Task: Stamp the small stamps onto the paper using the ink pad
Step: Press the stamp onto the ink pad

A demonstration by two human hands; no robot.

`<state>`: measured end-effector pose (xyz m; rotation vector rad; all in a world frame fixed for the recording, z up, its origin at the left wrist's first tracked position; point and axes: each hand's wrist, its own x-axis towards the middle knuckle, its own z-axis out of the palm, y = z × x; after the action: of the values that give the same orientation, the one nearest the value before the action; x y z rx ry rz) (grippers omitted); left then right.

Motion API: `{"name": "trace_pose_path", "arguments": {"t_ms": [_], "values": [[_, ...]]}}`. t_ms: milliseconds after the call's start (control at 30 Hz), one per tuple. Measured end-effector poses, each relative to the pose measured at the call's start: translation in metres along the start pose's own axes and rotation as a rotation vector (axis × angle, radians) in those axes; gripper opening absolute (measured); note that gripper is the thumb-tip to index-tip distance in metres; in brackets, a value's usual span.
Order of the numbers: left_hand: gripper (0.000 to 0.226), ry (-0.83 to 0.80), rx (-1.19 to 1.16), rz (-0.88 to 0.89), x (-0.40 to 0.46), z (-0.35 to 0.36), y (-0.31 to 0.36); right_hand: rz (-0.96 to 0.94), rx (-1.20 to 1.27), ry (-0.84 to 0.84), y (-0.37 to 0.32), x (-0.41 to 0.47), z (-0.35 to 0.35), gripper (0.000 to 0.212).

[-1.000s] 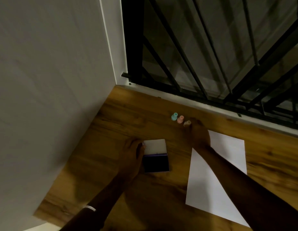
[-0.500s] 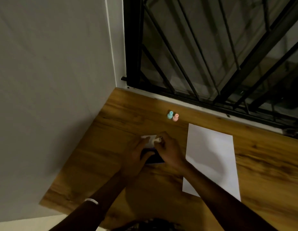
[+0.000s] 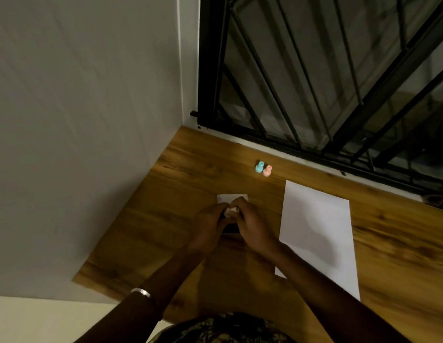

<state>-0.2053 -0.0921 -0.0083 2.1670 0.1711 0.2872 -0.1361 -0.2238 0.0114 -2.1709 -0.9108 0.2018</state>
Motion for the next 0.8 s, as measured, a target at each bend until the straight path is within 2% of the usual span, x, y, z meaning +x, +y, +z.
{"name": "trace_pose_path", "arguments": {"t_ms": [67,133,267,367,400,467,567,633,800], "values": [[0.016,-0.016,-0.049,-0.078,-0.001,-0.002,-0.004,-0.024,-0.024,0.042,0.002,-0.001,-0.001,0.012],[0.011,0.036,-0.195,-0.190,-0.004,-0.008,-0.008,-0.017,-0.026,0.064,0.005,0.000,-0.008,0.017],[0.007,0.158,-0.336,-0.291,-0.004,-0.016,-0.023,-0.018,-0.130,0.009,0.012,0.002,-0.017,0.027],[0.009,0.170,-0.492,-0.512,0.004,-0.005,-0.033,0.015,-0.170,-0.027,0.012,0.001,-0.008,0.011],[0.009,0.183,-0.442,-0.540,0.005,0.000,-0.036,0.008,-0.203,-0.026,0.012,0.001,-0.003,0.008],[0.006,0.206,-0.273,-0.474,0.002,0.004,-0.035,-0.040,-0.298,-0.037,0.013,0.000,0.006,0.010],[0.010,0.063,-0.088,-0.245,-0.011,0.008,-0.033,-0.072,-0.452,-0.123,0.012,0.002,0.015,0.023],[0.020,0.015,0.021,-0.149,-0.017,0.010,-0.035,-0.087,-0.529,-0.153,0.013,0.004,0.017,0.030],[0.018,0.059,0.068,-0.044,-0.026,0.011,-0.031,-0.118,-0.590,-0.188,0.018,0.007,0.017,0.033]]}}
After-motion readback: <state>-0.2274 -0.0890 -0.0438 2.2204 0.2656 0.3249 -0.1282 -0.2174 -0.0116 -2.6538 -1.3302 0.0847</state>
